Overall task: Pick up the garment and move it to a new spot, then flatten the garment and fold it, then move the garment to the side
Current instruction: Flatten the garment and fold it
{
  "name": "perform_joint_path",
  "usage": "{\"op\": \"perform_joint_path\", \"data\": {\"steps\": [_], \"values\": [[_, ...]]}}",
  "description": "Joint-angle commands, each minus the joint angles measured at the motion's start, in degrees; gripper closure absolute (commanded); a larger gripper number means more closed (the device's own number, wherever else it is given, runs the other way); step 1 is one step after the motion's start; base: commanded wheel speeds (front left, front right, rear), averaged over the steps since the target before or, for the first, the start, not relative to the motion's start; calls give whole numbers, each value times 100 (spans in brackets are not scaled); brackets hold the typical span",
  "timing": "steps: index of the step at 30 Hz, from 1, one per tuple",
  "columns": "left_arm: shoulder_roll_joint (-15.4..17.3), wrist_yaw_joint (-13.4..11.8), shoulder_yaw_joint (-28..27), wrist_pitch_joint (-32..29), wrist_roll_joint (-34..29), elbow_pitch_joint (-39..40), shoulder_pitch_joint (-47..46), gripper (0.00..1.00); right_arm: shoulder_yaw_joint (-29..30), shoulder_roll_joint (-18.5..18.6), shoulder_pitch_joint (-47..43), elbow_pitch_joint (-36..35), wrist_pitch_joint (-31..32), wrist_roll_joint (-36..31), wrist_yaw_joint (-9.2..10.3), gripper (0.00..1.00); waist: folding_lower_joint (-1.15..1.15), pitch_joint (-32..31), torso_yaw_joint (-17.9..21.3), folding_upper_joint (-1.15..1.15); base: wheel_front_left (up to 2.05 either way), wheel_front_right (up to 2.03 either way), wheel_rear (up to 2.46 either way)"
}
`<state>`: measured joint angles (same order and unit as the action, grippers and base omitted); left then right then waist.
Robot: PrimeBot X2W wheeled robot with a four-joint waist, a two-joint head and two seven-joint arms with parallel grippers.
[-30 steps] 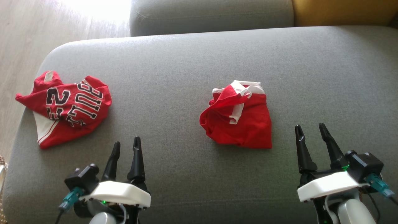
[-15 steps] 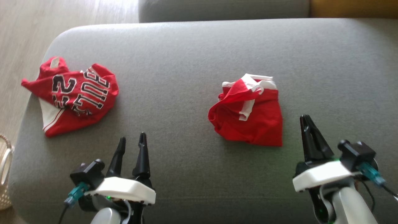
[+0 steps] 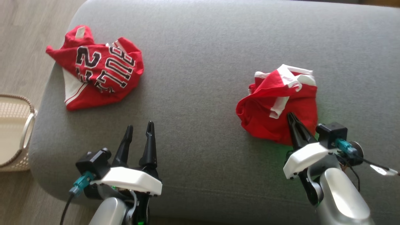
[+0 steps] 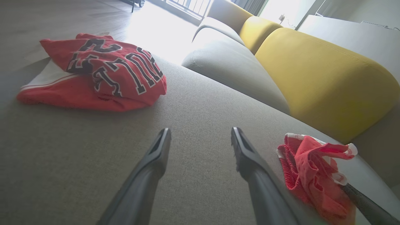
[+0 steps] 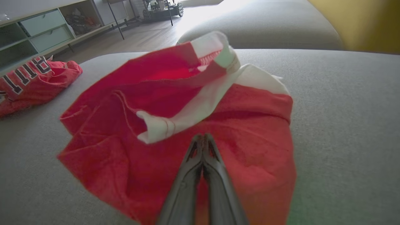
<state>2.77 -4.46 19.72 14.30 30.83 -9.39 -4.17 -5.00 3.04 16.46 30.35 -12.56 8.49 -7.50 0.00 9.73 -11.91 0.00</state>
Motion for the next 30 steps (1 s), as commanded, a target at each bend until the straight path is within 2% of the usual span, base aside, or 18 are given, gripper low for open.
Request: {"op": "perform_joint_path", "data": {"steps": [1, 13, 19, 30], "values": [[10, 21, -143, 70, -31, 175, -240, 0, -83, -15, 241, -19, -3, -52, 1, 100, 0, 99, -96, 0, 0, 0, 0], [10, -36, 127, 70, 1, 191, -458, 0, -170, 84, 1129, 992, -144, 22, 1, 100, 0, 383, -357, 0, 0, 0, 0], [10, -78, 260, 70, 26, 219, -546, 0, -38, 188, 1580, 1174, -200, 103, 1, 100, 0, 484, -511, 0, 0, 0, 0], [10, -102, 472, 70, 268, 122, -675, 0, -191, 413, 2284, 1356, -231, 157, 1, 100, 0, 639, -804, 0, 0, 0, 0]]}}
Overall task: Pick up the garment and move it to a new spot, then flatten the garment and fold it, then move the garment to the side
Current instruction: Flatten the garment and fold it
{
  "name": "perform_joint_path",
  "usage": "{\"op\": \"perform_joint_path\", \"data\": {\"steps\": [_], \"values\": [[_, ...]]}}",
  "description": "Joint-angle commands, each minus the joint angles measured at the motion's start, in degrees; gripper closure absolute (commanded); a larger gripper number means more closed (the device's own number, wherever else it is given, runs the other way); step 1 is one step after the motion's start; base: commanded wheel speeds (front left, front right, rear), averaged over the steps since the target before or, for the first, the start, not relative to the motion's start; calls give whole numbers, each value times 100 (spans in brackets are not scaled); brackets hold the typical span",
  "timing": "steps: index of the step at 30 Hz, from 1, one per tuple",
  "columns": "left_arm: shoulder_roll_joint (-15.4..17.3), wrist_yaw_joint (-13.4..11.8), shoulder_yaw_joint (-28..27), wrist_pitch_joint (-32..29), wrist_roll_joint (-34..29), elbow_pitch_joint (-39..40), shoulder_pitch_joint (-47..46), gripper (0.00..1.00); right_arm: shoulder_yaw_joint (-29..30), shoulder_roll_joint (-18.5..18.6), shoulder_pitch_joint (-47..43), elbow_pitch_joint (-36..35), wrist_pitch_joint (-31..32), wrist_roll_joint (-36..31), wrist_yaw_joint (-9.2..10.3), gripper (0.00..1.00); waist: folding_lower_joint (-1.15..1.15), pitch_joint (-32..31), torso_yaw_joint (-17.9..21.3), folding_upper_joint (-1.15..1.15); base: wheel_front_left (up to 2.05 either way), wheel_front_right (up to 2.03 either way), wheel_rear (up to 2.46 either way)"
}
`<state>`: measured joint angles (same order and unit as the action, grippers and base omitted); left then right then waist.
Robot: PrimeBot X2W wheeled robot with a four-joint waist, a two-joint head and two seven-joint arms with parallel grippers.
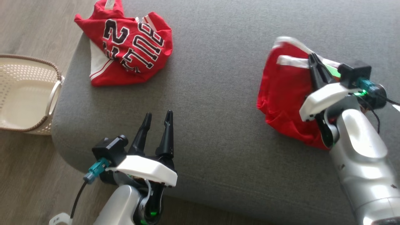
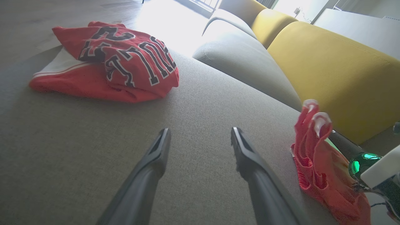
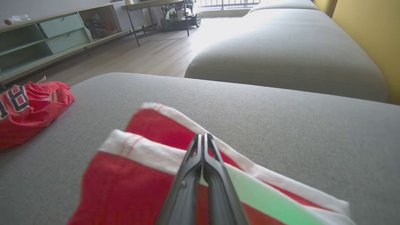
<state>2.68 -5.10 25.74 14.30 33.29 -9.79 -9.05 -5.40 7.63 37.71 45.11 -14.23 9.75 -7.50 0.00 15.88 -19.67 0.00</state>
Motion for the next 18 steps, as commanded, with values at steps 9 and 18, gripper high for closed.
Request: {"op": "perform_joint_path", "data": {"steps": [9, 18], "values": [[20, -68, -83, 70, 72, 223, -254, 0, -383, -65, 455, 535, 126, 192, 1, 100, 0, 147, -135, 0, 0, 0, 0], [20, -102, -85, 70, 79, 195, -260, 0, -551, -105, 519, 456, -52, 443, 1, 100, 0, 82, -14, 0, 0, 0, 0]]}}
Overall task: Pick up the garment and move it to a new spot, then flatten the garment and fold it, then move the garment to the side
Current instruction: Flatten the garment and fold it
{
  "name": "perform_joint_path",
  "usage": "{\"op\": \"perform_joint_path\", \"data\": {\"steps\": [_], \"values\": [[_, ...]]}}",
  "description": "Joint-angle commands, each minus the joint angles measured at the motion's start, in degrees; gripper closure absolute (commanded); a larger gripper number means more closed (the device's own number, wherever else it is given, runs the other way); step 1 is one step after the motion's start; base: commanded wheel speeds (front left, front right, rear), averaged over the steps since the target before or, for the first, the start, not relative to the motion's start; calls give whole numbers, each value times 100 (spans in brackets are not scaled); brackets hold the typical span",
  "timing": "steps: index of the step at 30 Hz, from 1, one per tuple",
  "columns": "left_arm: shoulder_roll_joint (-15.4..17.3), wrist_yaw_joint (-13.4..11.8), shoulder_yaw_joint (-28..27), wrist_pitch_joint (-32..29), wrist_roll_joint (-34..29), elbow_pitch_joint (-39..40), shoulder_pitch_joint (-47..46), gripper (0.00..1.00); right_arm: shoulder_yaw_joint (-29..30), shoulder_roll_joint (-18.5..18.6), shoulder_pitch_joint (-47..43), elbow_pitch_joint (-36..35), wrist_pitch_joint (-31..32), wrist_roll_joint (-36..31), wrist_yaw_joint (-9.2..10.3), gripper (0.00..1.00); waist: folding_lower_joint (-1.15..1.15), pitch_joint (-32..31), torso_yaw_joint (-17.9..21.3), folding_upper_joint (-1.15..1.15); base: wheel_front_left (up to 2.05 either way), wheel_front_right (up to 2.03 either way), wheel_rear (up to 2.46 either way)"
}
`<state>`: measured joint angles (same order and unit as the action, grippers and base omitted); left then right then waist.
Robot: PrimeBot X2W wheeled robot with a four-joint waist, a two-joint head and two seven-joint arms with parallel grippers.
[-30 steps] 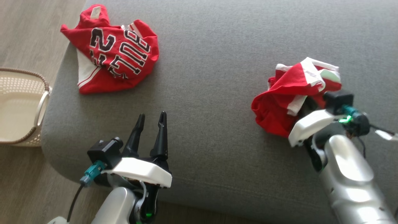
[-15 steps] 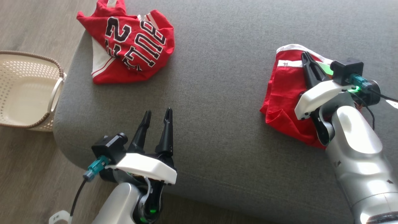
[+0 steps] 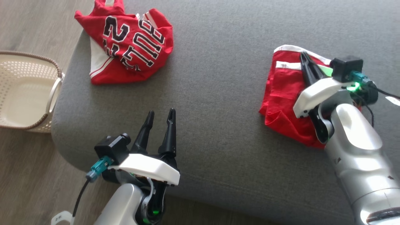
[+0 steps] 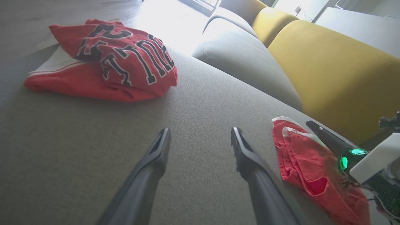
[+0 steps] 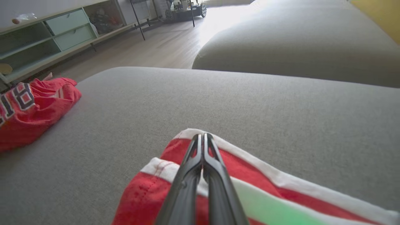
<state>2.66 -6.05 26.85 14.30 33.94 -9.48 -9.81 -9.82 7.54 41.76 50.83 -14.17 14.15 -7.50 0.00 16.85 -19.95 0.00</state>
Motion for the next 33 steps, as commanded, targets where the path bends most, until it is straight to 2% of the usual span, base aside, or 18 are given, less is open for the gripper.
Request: {"op": "perform_joint_path", "data": {"steps": [1, 5, 10, 19, 25, 33], "values": [[21, -7, -206, 70, 11, 157, -179, 0, -135, -100, 65, -236, -68, 27, 1, 100, 0, -38, 35, 0, 0, 0, 0], [21, -3, -260, 70, -12, 136, -137, 0, -225, -131, -363, -884, -80, 130, 1, 100, 0, -166, 133, 0, 0, 0, 0], [21, 20, -331, 70, -41, 116, -66, 0, -666, -175, -1186, -1460, -81, 99, 1, 100, 0, -275, 228, 0, 0, 0, 0], [21, 67, -323, 70, -57, 60, -85, 0, -1046, -233, -1562, -1331, -75, 101, 1, 100, 0, -344, 224, 0, 0, 0, 0], [21, 68, -460, 70, -120, 0, 41, 0, -925, -287, -1495, -1338, -80, 222, 1, 100, 0, -599, 366, 0, 0, 0, 0], [21, 113, -749, 70, -194, 32, 240, 0, -466, -324, -1722, -2135, -82, 308, 1, 100, 0, -1080, 856, 0, 0, 0, 0]]}}
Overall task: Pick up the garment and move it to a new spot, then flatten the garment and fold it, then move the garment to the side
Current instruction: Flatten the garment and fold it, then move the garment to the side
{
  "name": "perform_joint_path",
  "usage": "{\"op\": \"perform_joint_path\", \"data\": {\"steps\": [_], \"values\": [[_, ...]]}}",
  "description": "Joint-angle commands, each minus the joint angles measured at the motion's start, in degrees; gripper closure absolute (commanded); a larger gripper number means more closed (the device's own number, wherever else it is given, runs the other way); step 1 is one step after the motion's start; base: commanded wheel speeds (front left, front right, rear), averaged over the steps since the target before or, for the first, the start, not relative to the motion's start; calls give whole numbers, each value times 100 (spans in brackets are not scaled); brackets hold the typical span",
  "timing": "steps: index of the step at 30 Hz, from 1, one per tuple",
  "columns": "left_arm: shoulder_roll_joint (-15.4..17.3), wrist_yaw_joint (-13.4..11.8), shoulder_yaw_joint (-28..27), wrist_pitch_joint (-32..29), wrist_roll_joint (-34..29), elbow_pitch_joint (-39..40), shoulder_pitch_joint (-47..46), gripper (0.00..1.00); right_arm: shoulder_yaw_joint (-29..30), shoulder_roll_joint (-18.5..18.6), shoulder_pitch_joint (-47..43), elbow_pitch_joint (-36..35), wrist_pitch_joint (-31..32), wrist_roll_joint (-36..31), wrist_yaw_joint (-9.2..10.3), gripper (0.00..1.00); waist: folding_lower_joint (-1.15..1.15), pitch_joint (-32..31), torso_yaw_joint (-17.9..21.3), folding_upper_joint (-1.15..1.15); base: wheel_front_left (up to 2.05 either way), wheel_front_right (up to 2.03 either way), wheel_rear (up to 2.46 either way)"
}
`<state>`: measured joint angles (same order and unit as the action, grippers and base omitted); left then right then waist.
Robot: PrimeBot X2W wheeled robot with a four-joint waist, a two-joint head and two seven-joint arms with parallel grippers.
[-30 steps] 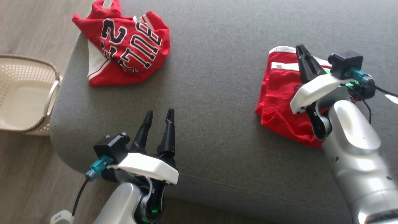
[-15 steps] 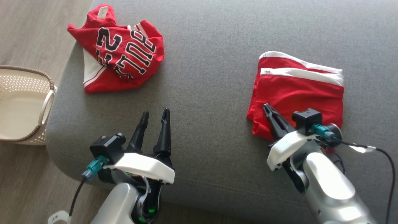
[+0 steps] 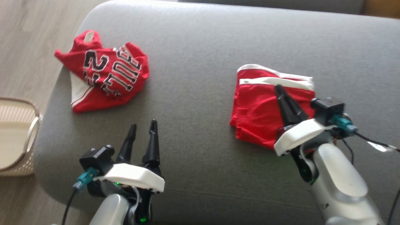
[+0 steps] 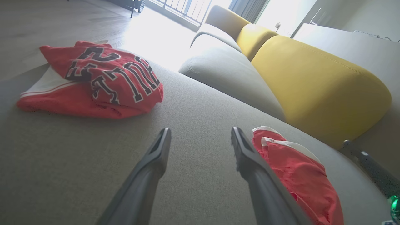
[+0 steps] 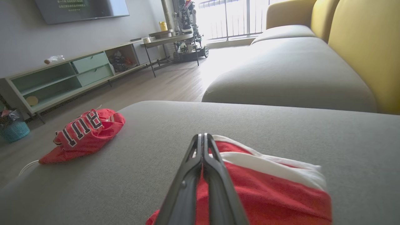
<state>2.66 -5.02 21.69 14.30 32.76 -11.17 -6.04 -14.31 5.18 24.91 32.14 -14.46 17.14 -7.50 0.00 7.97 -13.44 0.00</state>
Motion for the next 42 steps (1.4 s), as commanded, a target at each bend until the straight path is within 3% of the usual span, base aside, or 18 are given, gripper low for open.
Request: {"op": "perform_joint_path", "data": {"steps": [1, 14, 15, 16, 22, 27, 42], "values": [[21, 9, -287, 70, -89, 210, -115, 0, 76, -77, -95, -402, -52, -18, 1, 100, 0, -239, 272, 0, 0, 0, 0], [21, 102, -987, 70, -397, 328, 266, 0, 1351, -110, -1386, -2127, -27, -512, 1, 100, 0, -636, 951, 0, 0, 0, 0], [21, 108, -1019, 70, -411, 337, 313, 0, 1442, -127, -1486, -2208, -24, -574, 1, 73, 0, -658, 985, 0, 0, 0, 0], [21, 116, -1043, 70, -424, 341, 367, 0, 1517, -140, -1581, -2287, -26, -668, 1, 0, 0, -685, 1018, 0, 0, 0, 0], [21, 208, -1134, 70, -614, 360, 691, 0, 1684, -207, -2074, -2471, -26, -917, 1, 0, 0, -774, 1138, 0, 0, 0, 0], [21, 141, -1130, 70, -538, 435, 828, 0, 1663, -226, -2246, -2449, -32, -906, 1, 0, 0, -784, 1178, 0, 0, 0, 0], [21, 112, -818, 70, -543, 537, 655, 0, 1590, -229, -2030, -2274, 35, -779, 1, 0, 0, -507, 1012, 0, 0, 0, 0]]}}
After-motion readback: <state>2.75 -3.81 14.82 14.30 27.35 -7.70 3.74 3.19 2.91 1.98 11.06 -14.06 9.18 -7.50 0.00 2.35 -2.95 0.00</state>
